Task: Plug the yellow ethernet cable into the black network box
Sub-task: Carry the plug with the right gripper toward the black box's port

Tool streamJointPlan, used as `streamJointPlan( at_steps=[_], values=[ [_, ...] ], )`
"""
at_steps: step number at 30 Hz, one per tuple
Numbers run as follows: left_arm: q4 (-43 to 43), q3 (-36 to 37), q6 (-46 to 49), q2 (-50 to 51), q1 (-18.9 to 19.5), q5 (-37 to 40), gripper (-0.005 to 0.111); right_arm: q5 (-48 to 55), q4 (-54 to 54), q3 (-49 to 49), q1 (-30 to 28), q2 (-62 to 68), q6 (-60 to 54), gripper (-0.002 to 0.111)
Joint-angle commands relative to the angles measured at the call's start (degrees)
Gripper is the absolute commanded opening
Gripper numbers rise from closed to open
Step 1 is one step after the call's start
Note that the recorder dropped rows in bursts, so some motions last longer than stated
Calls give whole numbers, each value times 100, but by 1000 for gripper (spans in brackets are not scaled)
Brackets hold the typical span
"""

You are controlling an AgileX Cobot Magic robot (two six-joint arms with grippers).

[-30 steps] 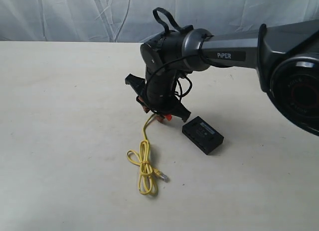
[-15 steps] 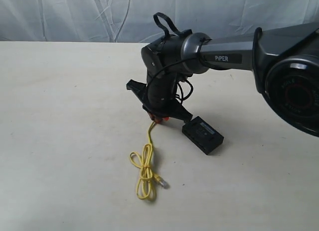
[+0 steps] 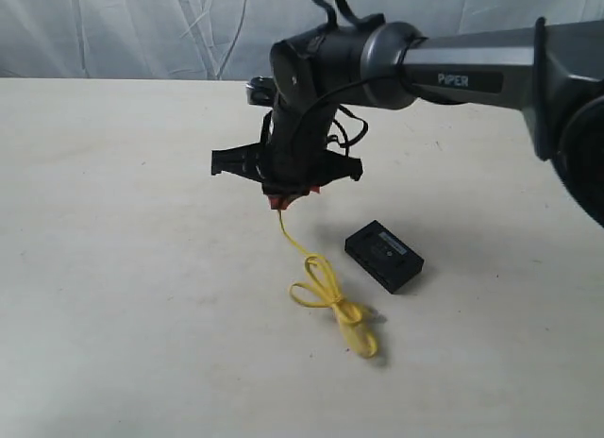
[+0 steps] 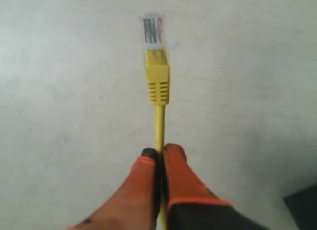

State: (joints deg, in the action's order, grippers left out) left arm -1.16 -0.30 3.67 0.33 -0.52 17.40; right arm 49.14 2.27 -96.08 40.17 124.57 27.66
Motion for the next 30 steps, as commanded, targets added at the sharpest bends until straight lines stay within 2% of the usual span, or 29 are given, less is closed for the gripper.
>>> streamJointPlan(
  at_steps=[1,4,8,12,16,19,23,26,30],
  values=[
    [31,30,2,-33,30,-74,0,836,274,-19,-12,-481,-1934,-1],
    [31,30,2,-33,30,-74,0,1156,300,181,-23,-837,-2654,-1],
    [31,30,2,-33,30,-74,0,998,633,802,-295,-1429,-3284,-1],
    [31,30,2,-33,30,-74,0,789,1084,1717,-1130,-2043,-3761,-1],
    [31,30,2,-33,30,-50,0,58,1084,2615,-1570,-2311,-3761,-1],
    [31,30,2,-33,30,-50,0,-396,1270,3139,-1570,-2320,-3761,-1],
    [217,30,2,-33,30,-77,0,-451,1220,3624,-1570,-2320,-3761,-1],
    [591,30,2,-33,30,-366,0,-665,976,3823,-1570,-2320,-3560,-1],
    [155,30,2,-33,30,-981,0,-794,809,3870,-1570,-2320,-3302,-1]
  ],
)
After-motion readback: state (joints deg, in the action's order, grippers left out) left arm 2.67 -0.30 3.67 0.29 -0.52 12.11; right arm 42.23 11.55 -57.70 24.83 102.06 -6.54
